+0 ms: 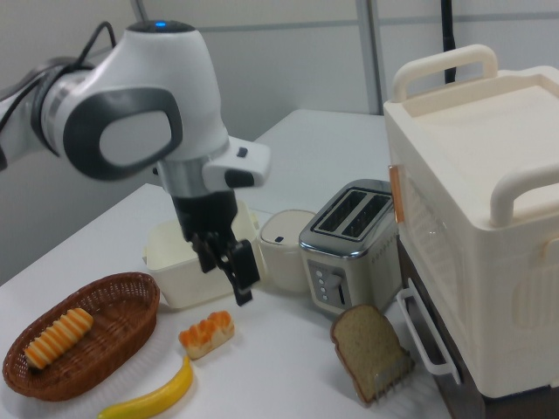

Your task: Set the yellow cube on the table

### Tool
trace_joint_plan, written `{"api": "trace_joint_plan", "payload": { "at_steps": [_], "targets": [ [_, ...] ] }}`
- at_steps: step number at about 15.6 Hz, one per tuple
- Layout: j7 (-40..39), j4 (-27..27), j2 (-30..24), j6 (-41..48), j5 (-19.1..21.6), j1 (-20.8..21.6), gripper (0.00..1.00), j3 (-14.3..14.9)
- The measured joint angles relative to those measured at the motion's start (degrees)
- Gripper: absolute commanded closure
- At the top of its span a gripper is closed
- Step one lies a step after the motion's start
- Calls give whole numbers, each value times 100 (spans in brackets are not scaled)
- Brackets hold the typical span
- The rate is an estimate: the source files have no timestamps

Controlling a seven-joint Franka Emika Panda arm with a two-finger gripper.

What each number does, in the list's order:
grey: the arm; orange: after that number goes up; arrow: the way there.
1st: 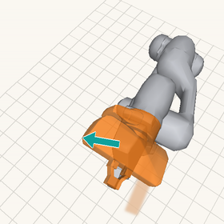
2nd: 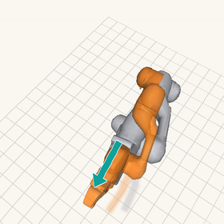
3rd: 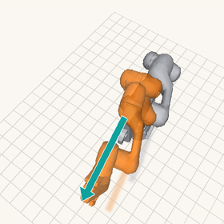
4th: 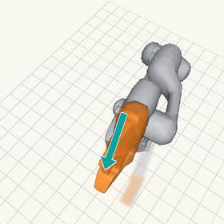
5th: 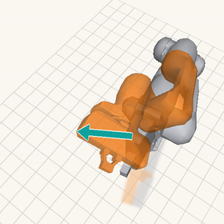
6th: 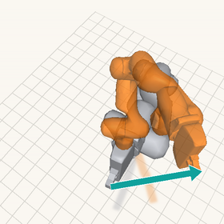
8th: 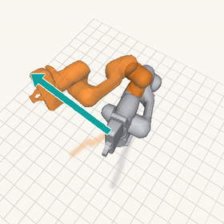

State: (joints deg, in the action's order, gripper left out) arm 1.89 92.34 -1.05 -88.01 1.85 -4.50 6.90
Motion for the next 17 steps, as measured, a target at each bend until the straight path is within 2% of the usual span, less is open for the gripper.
{"api": "trace_joint_plan", "payload": {
  "at_steps": [2, 5, 8, 14, 17],
  "targets": [
    [323, 777, -445, -773, 4, -671, 0, -404],
    [611, 1654, -814, -1329, -10, -1381, 0, -1054],
    [661, 1962, -893, -1475, -165, -1765, 0, -1126],
    [660, 2066, -894, -1718, -719, -2408, 0, -1125],
    [655, 2139, -785, -2113, -826, -2662, 0, -1126]
  ]
}}
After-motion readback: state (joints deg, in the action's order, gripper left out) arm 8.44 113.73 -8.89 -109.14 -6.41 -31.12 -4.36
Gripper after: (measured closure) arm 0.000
